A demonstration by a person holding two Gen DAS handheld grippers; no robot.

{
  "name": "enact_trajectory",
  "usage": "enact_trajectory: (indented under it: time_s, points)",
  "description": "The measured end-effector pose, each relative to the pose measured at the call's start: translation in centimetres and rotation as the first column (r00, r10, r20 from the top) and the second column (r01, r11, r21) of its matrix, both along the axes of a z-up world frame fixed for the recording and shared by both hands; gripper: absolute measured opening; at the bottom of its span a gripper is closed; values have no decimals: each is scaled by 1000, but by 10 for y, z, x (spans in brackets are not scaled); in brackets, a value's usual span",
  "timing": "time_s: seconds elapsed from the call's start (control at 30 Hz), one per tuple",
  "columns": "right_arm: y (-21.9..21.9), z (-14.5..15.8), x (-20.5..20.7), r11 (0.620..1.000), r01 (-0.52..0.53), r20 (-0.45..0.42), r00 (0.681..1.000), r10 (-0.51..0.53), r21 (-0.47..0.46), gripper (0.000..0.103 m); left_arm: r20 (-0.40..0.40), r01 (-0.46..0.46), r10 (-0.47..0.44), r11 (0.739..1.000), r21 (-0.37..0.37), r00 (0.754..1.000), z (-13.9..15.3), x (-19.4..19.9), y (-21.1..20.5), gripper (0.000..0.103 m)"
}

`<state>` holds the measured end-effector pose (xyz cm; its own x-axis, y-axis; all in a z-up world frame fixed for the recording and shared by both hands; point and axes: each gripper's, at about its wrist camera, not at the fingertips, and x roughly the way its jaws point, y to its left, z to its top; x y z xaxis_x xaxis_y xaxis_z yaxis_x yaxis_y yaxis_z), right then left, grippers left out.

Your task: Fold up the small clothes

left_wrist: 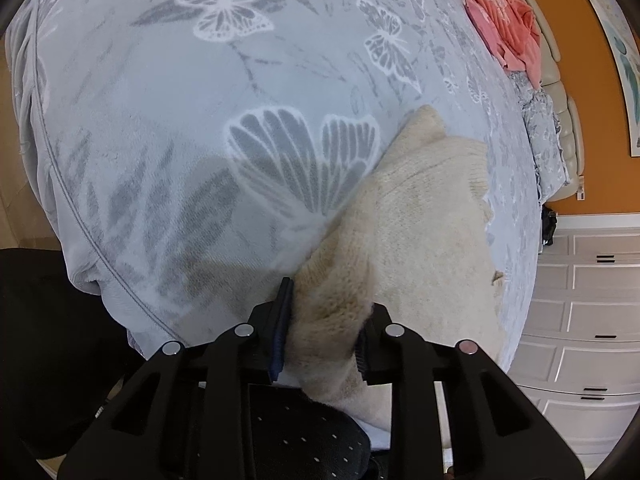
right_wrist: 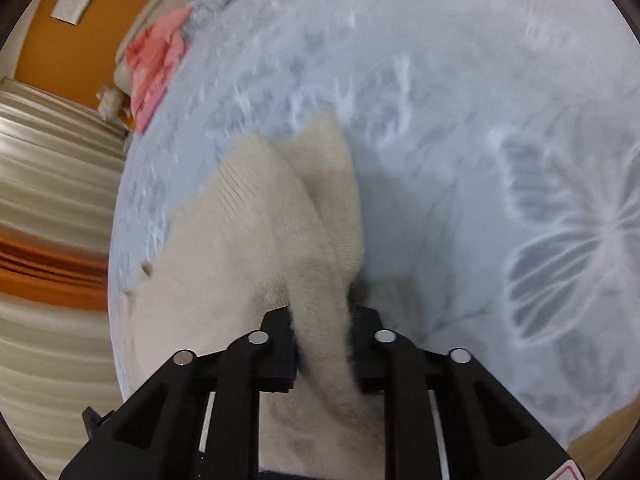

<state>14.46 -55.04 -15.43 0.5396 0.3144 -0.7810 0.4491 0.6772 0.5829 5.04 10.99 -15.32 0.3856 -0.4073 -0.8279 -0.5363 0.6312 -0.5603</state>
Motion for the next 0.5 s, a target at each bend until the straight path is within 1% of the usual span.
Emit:
enact_trajectory:
  time_s: [0.07,0.13,0.17,0.2,0.23,0.27,0.3,0.33,0.37,0.4,0.43,0.47,0.5]
  points:
    - [-6,13,-9,999,12,21,1000,-11,-29,13,18,11,-11,1000,-8,1000,10,-1,-3,24]
    - [-10,4,-12,997,5,-31,999,-7,-78,14,27,46,-45,999,-14,999,16,0,-8,24]
    - [-12,-5,-13,996,1,-53,999,-6,-91,16,20,61,-61,998,-21,998,15,1,-11,24]
    - [-13,-17,-12,997,-12,-70,998,6,-80,21,10,69,-69,997,-26,998,11,1,-14,24]
    - [-14,-22,-10,998,-17,-80,997,12,-66,22,-10,67,-68,998,-19,998,5,1,-17,24]
    - [-14,-18,-12,998,-10,-84,996,4,-69,26,-18,56,-56,998,-16,998,1,0,-18,24]
    - [-15,-3,-14,995,12,-81,997,-21,-102,27,-22,38,-38,999,-24,999,-2,-1,-17,24]
    - [-14,16,-17,984,42,-64,997,-53,-175,30,-21,12,-13,999,-42,1000,-3,-3,-15,24]
    - [-11,30,-20,972,54,-36,997,-64,-227,31,-14,2,-3,999,-53,1000,-2,-5,-14,24]
    - [-2,54,-24,959,49,23,999,-44,-281,31,-4,7,-7,999,-52,1000,2,-5,-15,24]
    - [7,66,-24,958,14,62,998,4,-285,30,18,29,-29,999,-39,999,9,-4,-16,24]
    - [18,74,-20,961,-43,77,995,66,-272,26,39,49,-48,998,-26,998,16,-3,-18,23]
    - [35,77,-12,958,-128,70,986,150,-256,23,55,61,-60,998,-20,997,21,-2,-20,23]
